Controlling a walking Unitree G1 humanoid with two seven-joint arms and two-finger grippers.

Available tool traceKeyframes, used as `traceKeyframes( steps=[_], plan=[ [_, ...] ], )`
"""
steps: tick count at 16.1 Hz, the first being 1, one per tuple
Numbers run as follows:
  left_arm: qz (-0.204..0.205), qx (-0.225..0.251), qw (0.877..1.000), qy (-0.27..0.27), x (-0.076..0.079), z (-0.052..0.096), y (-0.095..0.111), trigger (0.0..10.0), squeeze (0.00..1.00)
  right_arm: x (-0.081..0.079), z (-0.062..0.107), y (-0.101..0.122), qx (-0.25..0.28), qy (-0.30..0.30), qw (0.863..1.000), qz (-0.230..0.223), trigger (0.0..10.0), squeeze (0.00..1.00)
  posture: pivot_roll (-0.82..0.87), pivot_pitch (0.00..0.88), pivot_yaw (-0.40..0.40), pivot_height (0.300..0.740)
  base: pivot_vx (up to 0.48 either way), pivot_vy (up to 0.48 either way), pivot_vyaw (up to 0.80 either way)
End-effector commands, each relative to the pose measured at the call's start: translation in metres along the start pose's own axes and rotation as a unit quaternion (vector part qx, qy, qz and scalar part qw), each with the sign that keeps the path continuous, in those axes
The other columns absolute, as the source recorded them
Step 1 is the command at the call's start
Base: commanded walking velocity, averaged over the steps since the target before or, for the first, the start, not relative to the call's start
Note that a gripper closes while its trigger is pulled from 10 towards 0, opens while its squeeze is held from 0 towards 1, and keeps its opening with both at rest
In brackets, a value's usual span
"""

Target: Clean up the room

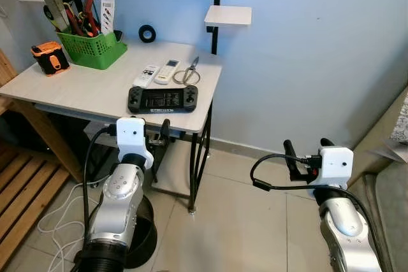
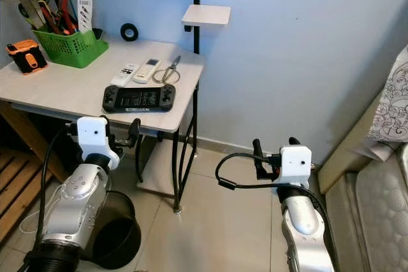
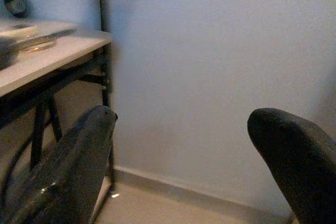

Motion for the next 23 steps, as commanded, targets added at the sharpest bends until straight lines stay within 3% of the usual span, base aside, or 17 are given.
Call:
traceKeyframes(
  steps=[1,3,4,5,6,7,9,11,13,18,21,22,23],
  plan=[
    [0.008,-0.026,0.999,-0.041,0.011,0.008,-0.017,10.0,0.0,-0.009,0.001,-0.026,-0.065,0.004,0.998,-0.01,10.0,0.0,-0.04,0.0,0.003,0.74,0.0,0.0,0.0],
    [0.031,-0.011,0.997,-0.067,0.021,0.01,-0.011,10.0,0.0,-0.003,0.003,-0.024,-0.058,0.003,0.997,-0.042,10.0,0.0,-0.05,0.0,0.011,0.74,0.0,0.0,0.0],
    [0.023,-0.013,0.997,-0.079,0.021,0.022,-0.005,10.0,0.0,0.001,0.011,-0.017,-0.044,0.005,0.998,-0.046,10.0,0.0,-0.06,0.0,0.01,0.74,0.0,0.0,0.0],
    [0.008,-0.003,0.993,-0.12,0.028,0.041,0.003,10.0,0.0,0.012,0.03,-0.018,-0.036,-0.002,0.998,-0.046,10.0,0.0,-0.04,0.0,0.004,0.74,0.0,0.0,0.0],
    [-0.002,0.007,0.99,-0.141,0.035,0.042,0.006,10.0,0.0,0.015,0.037,-0.023,-0.041,-0.006,0.998,-0.05,10.0,0.0,-0.04,0.0,0.002,0.74,0.0,0.0,0.0],
    [-0.024,0.009,0.99,-0.142,0.04,0.031,0.002,10.0,0.0,0.01,0.033,-0.023,-0.04,0.005,0.999,-0.022,10.0,0.0,-0.05,0.0,0.019,0.74,0.0,0.0,0.0],
    [-0.046,0.006,0.989,-0.14,0.04,0.022,0.0,10.0,0.0,0.001,0.019,-0.017,-0.031,0.012,0.999,-0.018,10.0,0.0,-0.06,0.0,0.031,0.74,0.0,0.0,-0.68],
    [-0.038,0.011,0.988,-0.148,0.046,0.007,0.0,10.0,0.0,-0.004,0.009,-0.013,-0.022,0.021,1.0,-0.007,10.0,0.0,-0.08,0.0,0.047,0.74,0.0,-0.39,-0.51],
    [-0.038,0.009,0.986,-0.16,0.056,0.005,0.001,10.0,0.0,-0.004,0.005,-0.008,-0.013,0.016,1.0,-0.001,10.0,0.0,-0.1,0.0,0.068,0.74,0.122,-0.347,-0.52],
    [-0.03,0.003,0.987,-0.156,0.052,-0.004,-0.004,10.0,0.0,-0.001,0.006,-0.002,0.0,0.01,1.0,0.012,10.0,0.0,-0.12,0.0,0.068,0.74,0.0,0.0,-0.52],
    [-0.035,0.017,0.983,-0.179,0.059,-0.013,0.006,10.0,0.0,0.001,0.0,0.011,0.013,0.005,1.0,0.013,10.0,0.0,-0.12,0.0,0.069,0.74,0.0,-0.32,-0.53],
    [0.009,0.025,0.989,-0.149,0.051,-0.014,0.009,10.0,0.0,0.009,0.003,0.014,0.018,-0.012,1.0,0.0,10.0,0.0,-0.13,0.0,0.071,0.74,0.0,0.0,-0.58],
    [0.117,0.015,0.99,-0.083,0.027,-0.009,0.003,10.0,0.0,0.02,0.008,0.009,0.014,-0.037,0.999,-0.021,10.0,0.0,-0.13,0.0,0.075,0.74,0.0,0.0,-0.61]
  ],
)
Point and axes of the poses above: a point about 5 cm out from each wrist's last joint towards the gripper, its own z axis pointing back from the gripper into the wrist, its own y axis along the axis of the wrist's last joint, x = y × z, the point moved 6 cm from there along -z, pointing out of the wrist towards the gripper, and after that the axes turned 5 degrees about z, right-handed, at the moved point
